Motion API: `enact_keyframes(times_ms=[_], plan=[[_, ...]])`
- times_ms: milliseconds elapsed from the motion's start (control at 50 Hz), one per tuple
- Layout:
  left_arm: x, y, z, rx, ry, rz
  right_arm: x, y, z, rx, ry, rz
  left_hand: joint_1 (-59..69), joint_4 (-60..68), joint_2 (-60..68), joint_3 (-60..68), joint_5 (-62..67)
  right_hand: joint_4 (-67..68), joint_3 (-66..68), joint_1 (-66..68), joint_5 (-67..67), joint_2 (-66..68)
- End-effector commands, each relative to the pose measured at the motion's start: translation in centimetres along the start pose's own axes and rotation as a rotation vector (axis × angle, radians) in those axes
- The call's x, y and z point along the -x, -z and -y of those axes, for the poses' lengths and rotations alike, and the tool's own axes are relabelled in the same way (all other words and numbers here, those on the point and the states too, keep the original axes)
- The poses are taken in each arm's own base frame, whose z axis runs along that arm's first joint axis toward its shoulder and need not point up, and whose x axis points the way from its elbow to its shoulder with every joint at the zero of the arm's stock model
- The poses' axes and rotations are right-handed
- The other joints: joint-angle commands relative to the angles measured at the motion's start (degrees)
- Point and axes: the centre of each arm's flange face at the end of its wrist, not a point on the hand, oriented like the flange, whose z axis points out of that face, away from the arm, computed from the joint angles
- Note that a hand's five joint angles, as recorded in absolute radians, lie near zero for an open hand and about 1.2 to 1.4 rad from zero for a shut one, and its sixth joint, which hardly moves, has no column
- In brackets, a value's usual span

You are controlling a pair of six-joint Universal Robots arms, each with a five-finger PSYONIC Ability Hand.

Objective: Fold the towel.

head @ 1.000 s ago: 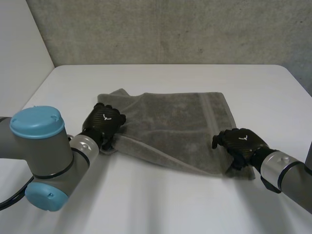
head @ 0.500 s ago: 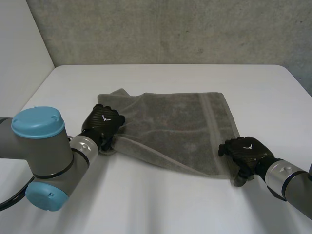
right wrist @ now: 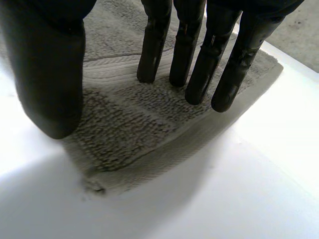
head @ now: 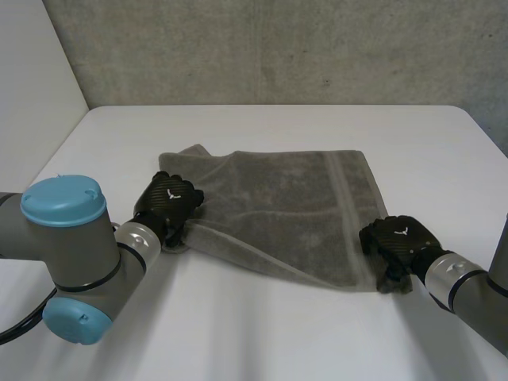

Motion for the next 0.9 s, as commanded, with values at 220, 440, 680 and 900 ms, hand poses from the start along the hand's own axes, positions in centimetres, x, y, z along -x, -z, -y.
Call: enact_keyframes(times_ms=[220,440,680,900], plan=[[0.0,0.1,0.0,0.001,0.000,-0.002,-1.2,-1.6,0.3,-0.018,0.009,-0.047,-5.0,-5.3,-4.9,-4.5,-14.5,2.1,2.2,2.0,3.8,2.7],[0.0,0.1,0.0,0.001,0.000,0.000,-1.6,-1.9,0.8,-0.053,0.022,-0.072,-5.0,-5.3,-4.9,-4.5,-14.5,31.5,31.6,31.4,33.2,32.1],[-0.5,0.4,0.3,-0.006,-0.003,-0.004,-2.8,-0.6,3.8,-0.163,-0.053,-0.120,-13.7,-14.0,-13.6,-13.2,-23.2,40.9,41.0,40.8,42.6,41.6],[0.3,1.0,1.2,-0.023,0.002,0.017,-7.1,0.5,5.8,-0.220,-0.041,-0.255,-28.4,-28.6,-28.3,-27.9,-37.8,40.9,41.0,40.8,42.6,41.6]])
